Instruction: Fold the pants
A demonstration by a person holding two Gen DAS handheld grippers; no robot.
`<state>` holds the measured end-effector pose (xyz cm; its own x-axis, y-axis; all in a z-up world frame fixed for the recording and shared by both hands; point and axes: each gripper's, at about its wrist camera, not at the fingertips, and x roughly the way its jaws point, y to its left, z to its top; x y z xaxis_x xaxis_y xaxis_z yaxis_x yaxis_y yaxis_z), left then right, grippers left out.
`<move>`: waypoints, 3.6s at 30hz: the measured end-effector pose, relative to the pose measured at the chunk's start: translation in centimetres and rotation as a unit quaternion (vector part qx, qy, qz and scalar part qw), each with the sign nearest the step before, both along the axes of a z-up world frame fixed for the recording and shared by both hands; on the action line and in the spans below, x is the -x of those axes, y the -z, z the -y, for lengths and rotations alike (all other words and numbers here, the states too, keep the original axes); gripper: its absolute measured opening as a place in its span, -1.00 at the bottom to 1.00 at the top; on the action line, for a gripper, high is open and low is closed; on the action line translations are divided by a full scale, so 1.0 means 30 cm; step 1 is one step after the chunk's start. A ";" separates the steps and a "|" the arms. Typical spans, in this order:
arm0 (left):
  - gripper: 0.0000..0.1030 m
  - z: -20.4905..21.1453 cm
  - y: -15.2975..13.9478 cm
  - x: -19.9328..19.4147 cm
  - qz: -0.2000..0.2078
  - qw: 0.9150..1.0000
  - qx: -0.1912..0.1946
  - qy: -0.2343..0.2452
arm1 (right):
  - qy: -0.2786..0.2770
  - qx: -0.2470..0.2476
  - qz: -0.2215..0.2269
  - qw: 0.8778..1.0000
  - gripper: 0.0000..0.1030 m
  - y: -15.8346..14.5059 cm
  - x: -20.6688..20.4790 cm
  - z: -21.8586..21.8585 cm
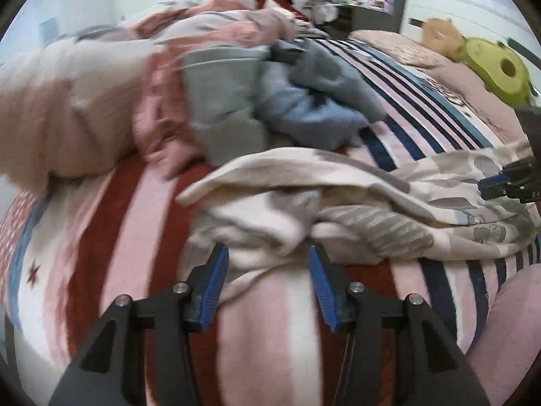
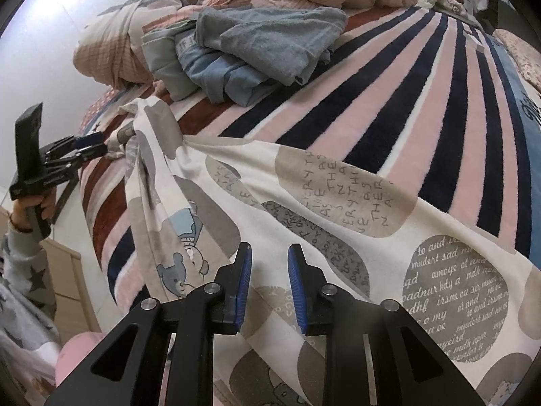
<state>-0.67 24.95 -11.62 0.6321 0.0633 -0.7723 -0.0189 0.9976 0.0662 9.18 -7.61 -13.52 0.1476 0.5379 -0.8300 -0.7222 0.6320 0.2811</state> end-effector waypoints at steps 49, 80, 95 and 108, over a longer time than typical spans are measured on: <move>-0.09 0.553 0.028 -0.130 -0.050 0.972 0.036 0.228 | -0.004 0.105 0.118 0.987 -0.96 -0.002 0.072 0.347; -0.17 0.426 -0.020 -0.297 -0.023 0.983 0.001 0.182 | 0.121 0.144 0.118 0.975 -0.05 -0.176 -0.139 0.610; -0.22 0.619 0.102 -0.281 -0.037 0.983 -0.067 0.169 | 0.145 0.291 0.193 0.926 -0.79 -0.046 0.025 0.886; -0.88 0.580 0.141 -0.475 -0.031 0.988 -0.099 0.119 | 0.187 0.249 0.191 0.931 -0.78 -0.096 -0.273 0.908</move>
